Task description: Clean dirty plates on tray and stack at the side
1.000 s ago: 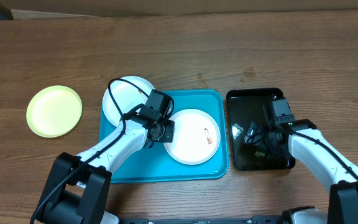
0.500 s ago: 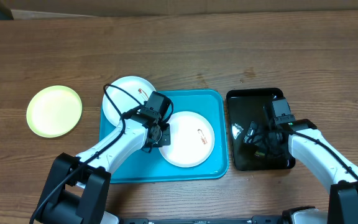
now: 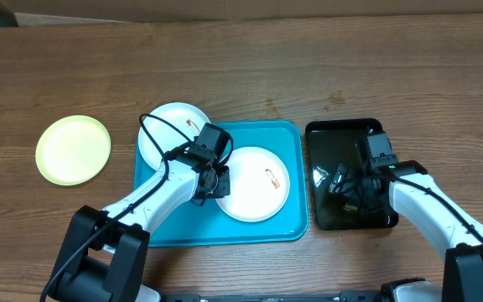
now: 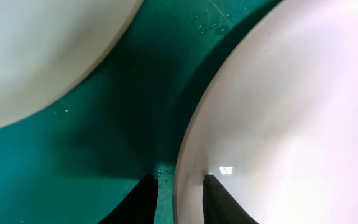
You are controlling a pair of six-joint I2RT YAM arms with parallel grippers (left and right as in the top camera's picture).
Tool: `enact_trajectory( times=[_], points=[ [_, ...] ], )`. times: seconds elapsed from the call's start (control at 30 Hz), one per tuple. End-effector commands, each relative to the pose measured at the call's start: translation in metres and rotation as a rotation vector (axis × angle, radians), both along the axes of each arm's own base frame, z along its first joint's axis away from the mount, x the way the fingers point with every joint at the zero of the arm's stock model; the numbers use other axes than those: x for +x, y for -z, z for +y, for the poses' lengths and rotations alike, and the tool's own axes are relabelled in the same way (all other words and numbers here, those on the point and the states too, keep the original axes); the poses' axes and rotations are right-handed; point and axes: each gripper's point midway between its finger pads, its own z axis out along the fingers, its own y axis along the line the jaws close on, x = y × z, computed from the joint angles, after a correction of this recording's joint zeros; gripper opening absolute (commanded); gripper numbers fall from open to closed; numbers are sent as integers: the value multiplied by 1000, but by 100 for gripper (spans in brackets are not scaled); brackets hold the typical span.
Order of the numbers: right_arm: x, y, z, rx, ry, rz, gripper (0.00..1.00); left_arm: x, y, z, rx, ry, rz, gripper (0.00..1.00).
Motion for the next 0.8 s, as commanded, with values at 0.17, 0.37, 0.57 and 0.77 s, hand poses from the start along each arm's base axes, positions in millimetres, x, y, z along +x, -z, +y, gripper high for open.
enact_trajectory(
  times=[0.17,0.37,0.57,0.77],
  points=[
    [-2,2,-2,-4,3,5,100,7,2,3,28,118,-32,11],
    [-2,2,-2,-4,3,5,100,8,2,2,21,110,-33,4],
    [1,1,2,5,-43,-5,100,9,1,2,20,106,-39,4],
    [-21,4,-4,-19,-47,87,85,9,1,2,19,106,-38,4]
  ],
)
